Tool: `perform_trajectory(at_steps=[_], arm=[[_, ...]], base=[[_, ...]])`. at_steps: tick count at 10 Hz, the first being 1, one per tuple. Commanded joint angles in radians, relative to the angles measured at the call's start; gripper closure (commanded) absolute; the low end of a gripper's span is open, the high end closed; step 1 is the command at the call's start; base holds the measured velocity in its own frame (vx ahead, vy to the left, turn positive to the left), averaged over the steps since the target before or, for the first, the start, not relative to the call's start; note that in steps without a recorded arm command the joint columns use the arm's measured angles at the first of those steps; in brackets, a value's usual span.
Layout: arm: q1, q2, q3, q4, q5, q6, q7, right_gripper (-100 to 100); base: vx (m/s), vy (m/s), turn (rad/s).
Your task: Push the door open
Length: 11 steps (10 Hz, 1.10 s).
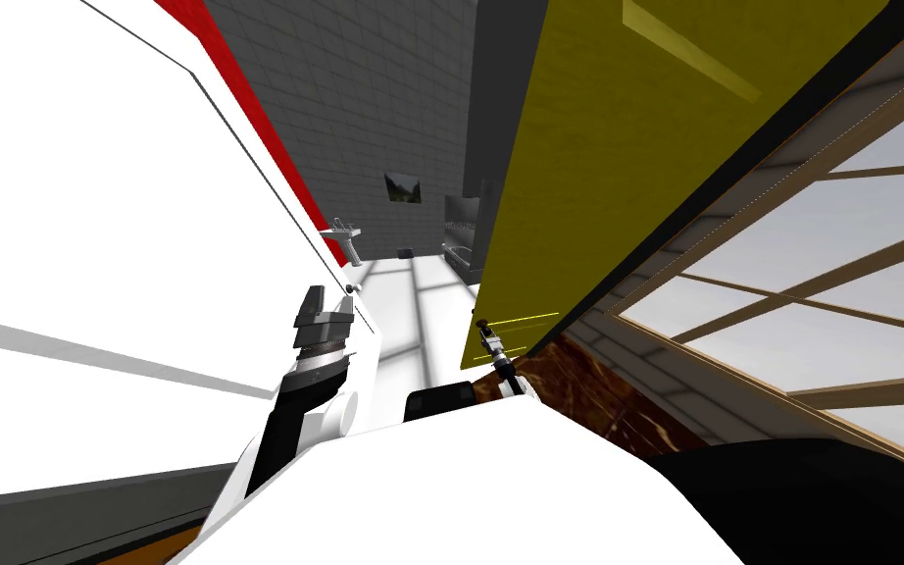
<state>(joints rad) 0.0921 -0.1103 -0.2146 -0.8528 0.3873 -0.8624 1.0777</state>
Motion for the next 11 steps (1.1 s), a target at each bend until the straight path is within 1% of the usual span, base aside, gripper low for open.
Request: perform_trajectory(at_steps=[1,3,8,9,11], arm=[[-0.006,-0.001,0.004,-0.001,-0.010,0.001,-0.041,100],[-0.010,-0.001,0.011,0.003,-0.021,0.002,-0.083,100],[-0.026,-0.001,0.035,0.018,-0.058,0.004,-0.224,100],[-0.026,-0.001,0.035,0.018,-0.058,0.004,-0.230,100],[-0.034,-0.001,0.047,0.026,-0.076,0.005,-0.292,100]], base=[[0.044,0.006,-0.035],[0.041,0.006,-0.035],[0.053,0.008,-0.052],[0.043,0.013,-0.019],[0.042,0.009,-0.054]])
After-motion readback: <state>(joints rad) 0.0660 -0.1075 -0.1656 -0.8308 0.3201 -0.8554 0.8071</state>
